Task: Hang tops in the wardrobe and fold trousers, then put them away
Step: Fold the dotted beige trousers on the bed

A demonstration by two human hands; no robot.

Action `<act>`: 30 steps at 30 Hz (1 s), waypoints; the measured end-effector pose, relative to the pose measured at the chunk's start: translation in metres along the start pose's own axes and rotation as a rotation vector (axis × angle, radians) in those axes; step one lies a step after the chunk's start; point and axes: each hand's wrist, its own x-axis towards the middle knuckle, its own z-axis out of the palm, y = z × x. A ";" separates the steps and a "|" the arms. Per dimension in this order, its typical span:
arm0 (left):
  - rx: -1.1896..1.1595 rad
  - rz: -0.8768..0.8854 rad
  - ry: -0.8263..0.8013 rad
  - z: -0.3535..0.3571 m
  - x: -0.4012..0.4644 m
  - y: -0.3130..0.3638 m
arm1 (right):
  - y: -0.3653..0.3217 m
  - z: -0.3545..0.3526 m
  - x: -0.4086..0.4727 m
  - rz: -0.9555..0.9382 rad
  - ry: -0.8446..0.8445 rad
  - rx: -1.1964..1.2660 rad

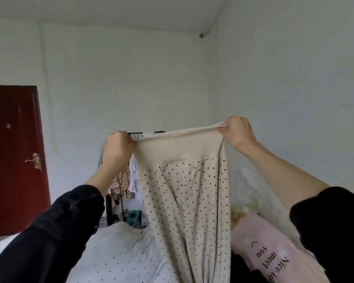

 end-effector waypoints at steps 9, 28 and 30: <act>-0.201 0.130 0.344 -0.089 0.091 0.072 | -0.052 -0.095 0.079 -0.081 0.313 0.027; -0.349 -0.065 0.280 -0.118 0.096 0.034 | -0.098 -0.074 0.085 -0.110 0.293 0.058; -0.457 -0.155 0.128 -0.102 0.077 0.015 | -0.092 -0.053 0.070 -0.109 0.211 0.120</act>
